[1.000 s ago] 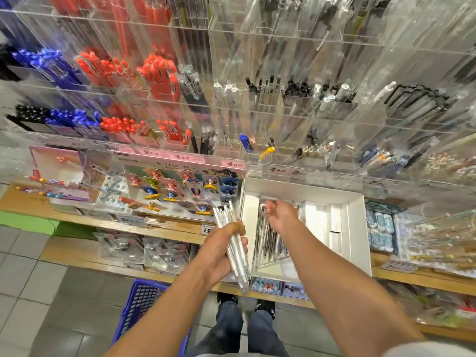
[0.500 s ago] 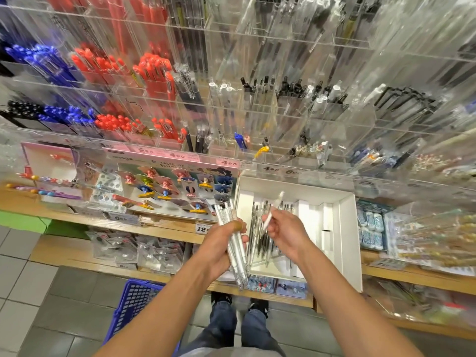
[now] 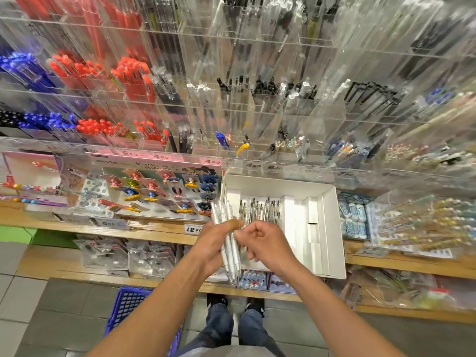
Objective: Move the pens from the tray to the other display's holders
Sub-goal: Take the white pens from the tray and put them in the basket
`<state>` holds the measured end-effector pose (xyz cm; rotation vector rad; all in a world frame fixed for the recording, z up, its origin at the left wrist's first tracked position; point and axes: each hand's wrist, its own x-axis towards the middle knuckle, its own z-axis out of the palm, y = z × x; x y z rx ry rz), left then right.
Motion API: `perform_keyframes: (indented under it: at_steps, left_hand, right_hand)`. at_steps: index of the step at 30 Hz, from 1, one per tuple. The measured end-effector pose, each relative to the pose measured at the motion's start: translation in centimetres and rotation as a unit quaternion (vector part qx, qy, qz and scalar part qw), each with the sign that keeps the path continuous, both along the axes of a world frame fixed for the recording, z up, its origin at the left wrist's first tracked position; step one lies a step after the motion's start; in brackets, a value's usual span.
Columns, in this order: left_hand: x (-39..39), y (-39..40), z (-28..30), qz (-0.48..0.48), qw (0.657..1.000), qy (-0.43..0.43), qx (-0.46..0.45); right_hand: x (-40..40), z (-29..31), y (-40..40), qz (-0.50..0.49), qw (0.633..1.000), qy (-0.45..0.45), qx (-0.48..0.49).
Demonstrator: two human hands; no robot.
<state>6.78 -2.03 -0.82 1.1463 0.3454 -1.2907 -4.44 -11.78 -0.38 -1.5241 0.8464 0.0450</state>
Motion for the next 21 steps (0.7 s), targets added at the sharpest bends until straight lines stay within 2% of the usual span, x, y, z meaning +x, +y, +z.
perform_keyframes:
  at_steps: [2,4,7,10,16,18,21]
  left_hand:
    - [0.3,0.0,-0.2,0.010,1.000,-0.017,0.021]
    - [0.4,0.0,-0.6,0.018,0.999,-0.016,0.031]
    - [0.5,0.1,-0.8,0.014,1.000,-0.005,0.024]
    - [0.5,0.2,-1.1,0.019,0.999,-0.002,0.025]
    - [0.5,0.4,-1.0,0.022,0.999,0.002,0.028]
    - [0.6,0.5,-1.0,0.020,0.999,0.002,0.034]
    - [0.5,0.4,-1.0,0.023,0.999,0.002,0.043]
  right_hand:
    - [0.3,-1.5,-1.6,-0.034,0.999,0.032,-0.019]
    - [0.8,-3.6,-3.1,-0.070,0.988,0.111,-0.084]
    - [1.6,-7.1,-3.9,0.016,0.953,0.244,-0.178]
    - [2.1,-9.5,-3.1,0.068,0.927,0.313,-0.197]
    - [2.0,-10.6,-3.0,0.058,0.925,0.329,-0.179]
    - [1.7,-9.8,-3.3,0.046,0.938,0.300,-0.167]
    - [1.0,-6.9,-3.6,-0.010,0.973,0.197,-0.118]
